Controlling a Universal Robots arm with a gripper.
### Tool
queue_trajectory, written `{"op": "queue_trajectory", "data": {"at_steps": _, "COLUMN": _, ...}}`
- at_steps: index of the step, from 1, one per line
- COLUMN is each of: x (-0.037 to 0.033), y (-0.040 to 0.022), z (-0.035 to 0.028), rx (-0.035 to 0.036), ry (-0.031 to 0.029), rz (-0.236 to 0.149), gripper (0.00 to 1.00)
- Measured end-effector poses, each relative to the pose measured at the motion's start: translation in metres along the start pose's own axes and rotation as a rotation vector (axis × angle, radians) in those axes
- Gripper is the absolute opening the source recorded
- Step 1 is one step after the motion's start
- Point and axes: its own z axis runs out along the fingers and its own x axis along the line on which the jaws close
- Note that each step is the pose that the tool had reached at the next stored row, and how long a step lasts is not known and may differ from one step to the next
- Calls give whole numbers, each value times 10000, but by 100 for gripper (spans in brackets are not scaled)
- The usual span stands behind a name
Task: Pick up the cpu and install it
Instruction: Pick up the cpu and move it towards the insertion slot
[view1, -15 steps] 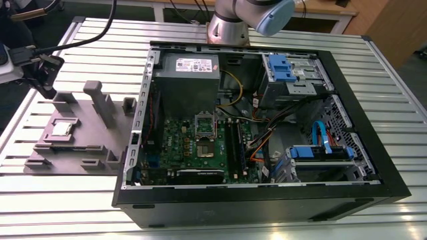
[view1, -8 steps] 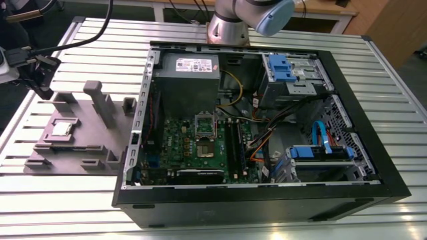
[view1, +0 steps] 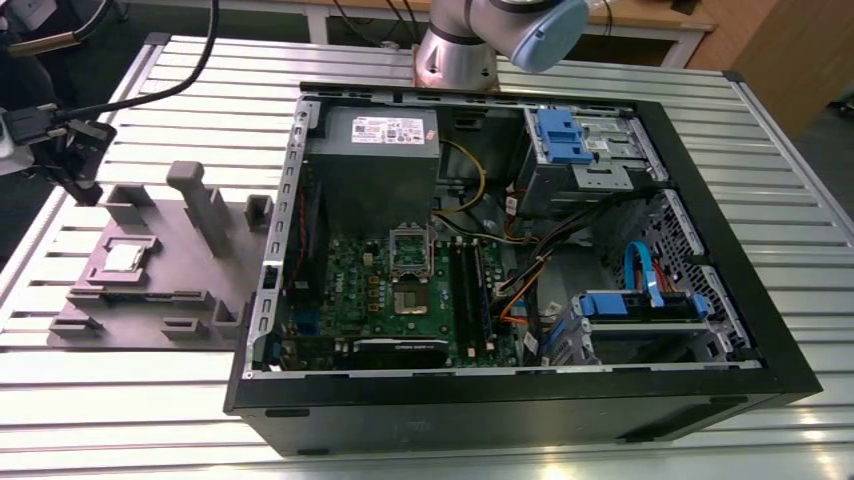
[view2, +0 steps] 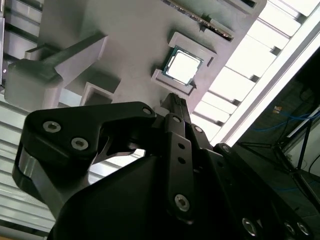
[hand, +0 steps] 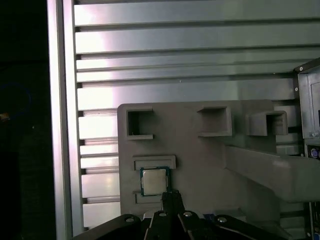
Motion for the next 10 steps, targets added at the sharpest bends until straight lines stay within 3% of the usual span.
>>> {"op": "queue_trajectory", "data": {"at_steps": 10, "x": 29, "y": -13, "z": 140, "rx": 4, "ry": 12, "rz": -25, "gripper": 10}}
